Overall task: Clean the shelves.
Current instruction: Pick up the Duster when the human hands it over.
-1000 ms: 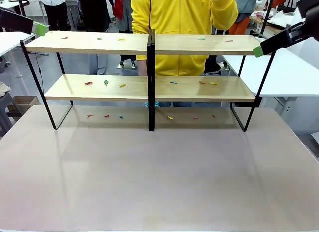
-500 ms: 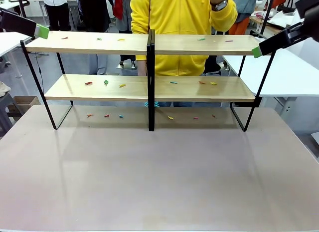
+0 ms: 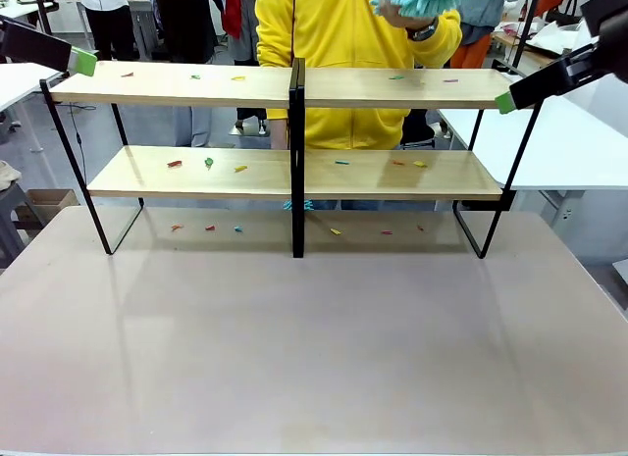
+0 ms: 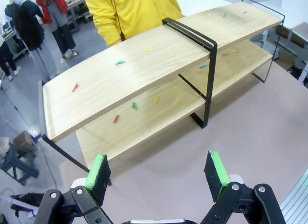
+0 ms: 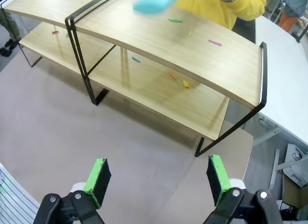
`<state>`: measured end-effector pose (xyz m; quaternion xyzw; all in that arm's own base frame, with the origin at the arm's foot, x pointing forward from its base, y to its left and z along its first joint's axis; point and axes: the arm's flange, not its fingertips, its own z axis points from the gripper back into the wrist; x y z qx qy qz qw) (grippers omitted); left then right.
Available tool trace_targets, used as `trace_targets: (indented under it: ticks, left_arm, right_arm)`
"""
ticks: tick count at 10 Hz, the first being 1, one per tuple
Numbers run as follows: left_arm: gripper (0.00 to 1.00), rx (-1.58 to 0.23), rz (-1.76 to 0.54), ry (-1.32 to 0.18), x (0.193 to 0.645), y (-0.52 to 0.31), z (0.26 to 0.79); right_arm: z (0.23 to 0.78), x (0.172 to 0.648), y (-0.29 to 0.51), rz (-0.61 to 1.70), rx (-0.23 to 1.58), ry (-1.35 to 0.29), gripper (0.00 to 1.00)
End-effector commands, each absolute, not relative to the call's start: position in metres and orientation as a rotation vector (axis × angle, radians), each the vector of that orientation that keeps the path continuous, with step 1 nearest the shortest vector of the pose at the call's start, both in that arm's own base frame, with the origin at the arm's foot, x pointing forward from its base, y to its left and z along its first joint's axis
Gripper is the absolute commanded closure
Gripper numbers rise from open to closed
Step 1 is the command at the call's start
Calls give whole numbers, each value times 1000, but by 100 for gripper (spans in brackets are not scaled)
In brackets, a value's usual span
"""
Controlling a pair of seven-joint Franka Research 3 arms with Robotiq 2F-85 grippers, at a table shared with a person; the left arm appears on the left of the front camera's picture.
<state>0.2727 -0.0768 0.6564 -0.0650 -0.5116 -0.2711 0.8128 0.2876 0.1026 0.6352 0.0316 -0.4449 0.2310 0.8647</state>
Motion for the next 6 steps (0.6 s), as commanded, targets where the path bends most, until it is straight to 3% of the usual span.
trace_targets:
  ticks: [1,6]
  left_arm:
    - [0,-133,-590,-1095,272,-77,657]
    - [0,-133,-590,-1095,272,-77,657]
  right_arm:
    - [639,281,105,440,145,-933,0]
    - [654,269,114,295,198,-1005,0]
